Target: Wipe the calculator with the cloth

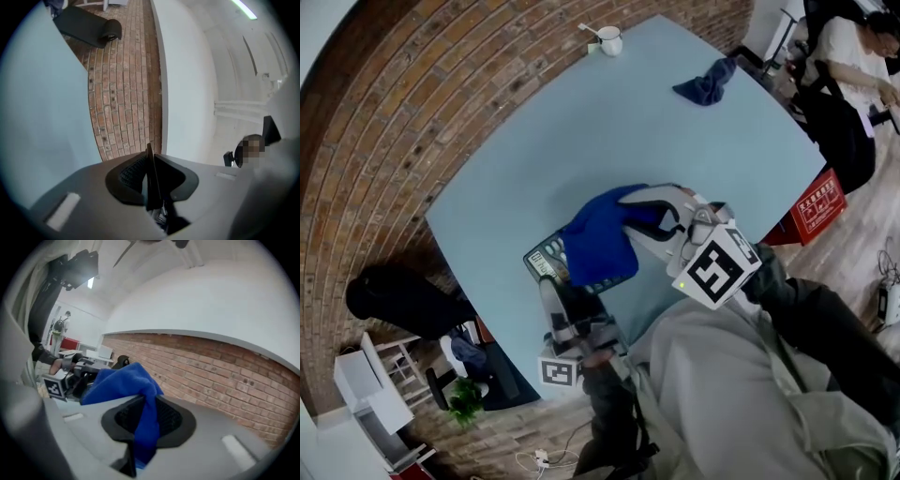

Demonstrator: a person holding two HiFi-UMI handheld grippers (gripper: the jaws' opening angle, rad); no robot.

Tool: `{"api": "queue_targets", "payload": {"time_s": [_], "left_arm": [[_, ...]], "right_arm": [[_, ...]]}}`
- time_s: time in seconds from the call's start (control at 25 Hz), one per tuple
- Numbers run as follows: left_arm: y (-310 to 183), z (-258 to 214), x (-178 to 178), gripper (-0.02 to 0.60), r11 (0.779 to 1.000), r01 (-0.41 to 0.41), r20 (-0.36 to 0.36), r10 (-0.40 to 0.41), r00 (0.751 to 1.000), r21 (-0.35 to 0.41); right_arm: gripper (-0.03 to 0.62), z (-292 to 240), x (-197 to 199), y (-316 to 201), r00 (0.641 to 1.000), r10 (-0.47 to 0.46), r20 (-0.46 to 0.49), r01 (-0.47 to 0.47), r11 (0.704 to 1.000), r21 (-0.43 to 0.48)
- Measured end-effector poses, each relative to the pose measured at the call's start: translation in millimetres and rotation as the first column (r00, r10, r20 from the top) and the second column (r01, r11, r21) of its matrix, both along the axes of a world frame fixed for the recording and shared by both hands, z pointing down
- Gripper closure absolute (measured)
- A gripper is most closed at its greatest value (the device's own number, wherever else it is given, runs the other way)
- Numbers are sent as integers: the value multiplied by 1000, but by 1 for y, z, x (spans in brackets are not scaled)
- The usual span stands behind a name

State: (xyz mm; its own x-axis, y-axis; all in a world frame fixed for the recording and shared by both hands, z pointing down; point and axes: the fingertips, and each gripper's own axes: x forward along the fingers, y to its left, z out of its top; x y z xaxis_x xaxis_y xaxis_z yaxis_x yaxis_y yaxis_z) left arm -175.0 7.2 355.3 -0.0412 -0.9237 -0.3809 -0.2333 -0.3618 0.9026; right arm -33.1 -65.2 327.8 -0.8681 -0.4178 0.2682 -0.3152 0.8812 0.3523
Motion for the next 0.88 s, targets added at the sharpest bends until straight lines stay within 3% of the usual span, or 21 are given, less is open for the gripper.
{"api": "queue_targets", "payload": {"time_s": [0.12, 0.2, 0.32, 0.4, 0.48, 0.6, 0.72, 0.8, 0.88], "left_arm": [[1, 4, -1, 531, 1000, 13, -53, -13, 999, 5], [3, 6, -9, 533, 999, 41, -76, -40, 996, 9], [4, 3, -17, 535, 997, 69, -123, -63, 990, 43], [1, 1, -17, 535, 996, 65, -146, -55, 988, 63], [-2, 0, -10, 535, 996, 46, -170, -33, 985, 73], [-3, 2, 2, 535, 997, 16, -191, -2, 982, 71], [-1, 8, -2, 535, 998, 27, -193, -17, 981, 49], [0, 10, -6, 535, 998, 32, -210, -20, 978, 53], [-3, 8, -3, 535, 997, 20, -256, 1, 967, 80]], "right_arm": [[525, 9, -6, 12, 1000, -17, -21, 16, 998, -58], [525, 26, -9, 42, 990, -112, -90, 101, 987, -123], [525, 47, -14, 98, 953, -273, -132, 240, 945, -222], [525, 53, -22, 122, 934, -327, -142, 290, 928, -233], [525, 57, -28, 129, 925, -340, -169, 303, 930, -211], [525, 56, -20, 111, 941, -285, -181, 252, 950, -184], [525, 27, 3, 62, 991, -116, -70, 105, 985, -139], [525, 6, 14, 32, 1000, -11, 10, 11, 997, -80], [525, 6, 12, 24, 1000, 17, -12, -17, 1000, -23]]}}
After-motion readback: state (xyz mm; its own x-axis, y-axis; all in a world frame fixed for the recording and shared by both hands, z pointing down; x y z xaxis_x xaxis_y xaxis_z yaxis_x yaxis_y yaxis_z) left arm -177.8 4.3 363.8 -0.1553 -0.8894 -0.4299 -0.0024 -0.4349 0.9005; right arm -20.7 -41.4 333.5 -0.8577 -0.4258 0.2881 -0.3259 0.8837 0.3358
